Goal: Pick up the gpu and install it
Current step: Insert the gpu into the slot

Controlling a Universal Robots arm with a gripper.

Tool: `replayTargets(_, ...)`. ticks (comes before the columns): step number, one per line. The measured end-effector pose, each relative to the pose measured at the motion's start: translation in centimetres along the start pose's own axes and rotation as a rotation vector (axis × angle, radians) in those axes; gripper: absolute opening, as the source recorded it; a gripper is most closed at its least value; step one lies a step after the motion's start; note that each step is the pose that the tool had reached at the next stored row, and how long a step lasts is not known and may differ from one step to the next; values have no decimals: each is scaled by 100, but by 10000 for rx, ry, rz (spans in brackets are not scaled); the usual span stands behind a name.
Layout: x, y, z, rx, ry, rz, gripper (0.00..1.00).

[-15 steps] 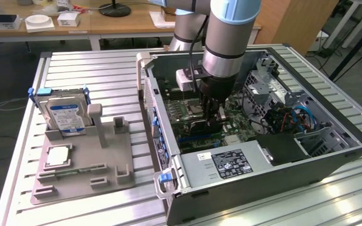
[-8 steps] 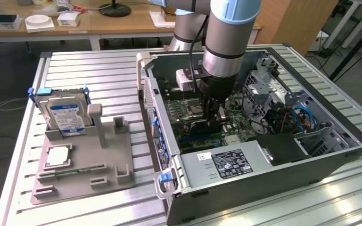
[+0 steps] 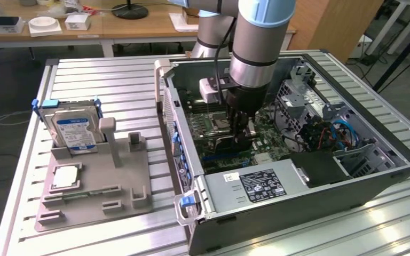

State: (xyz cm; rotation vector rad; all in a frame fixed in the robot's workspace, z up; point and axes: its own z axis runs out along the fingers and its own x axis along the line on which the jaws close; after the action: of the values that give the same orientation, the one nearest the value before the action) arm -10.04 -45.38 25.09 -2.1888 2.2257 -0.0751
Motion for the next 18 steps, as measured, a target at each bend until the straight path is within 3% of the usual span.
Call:
replayTargets(11,21,0,3,0,1,3,26)
replayTargets(18,21,0,18,43,1,2,26)
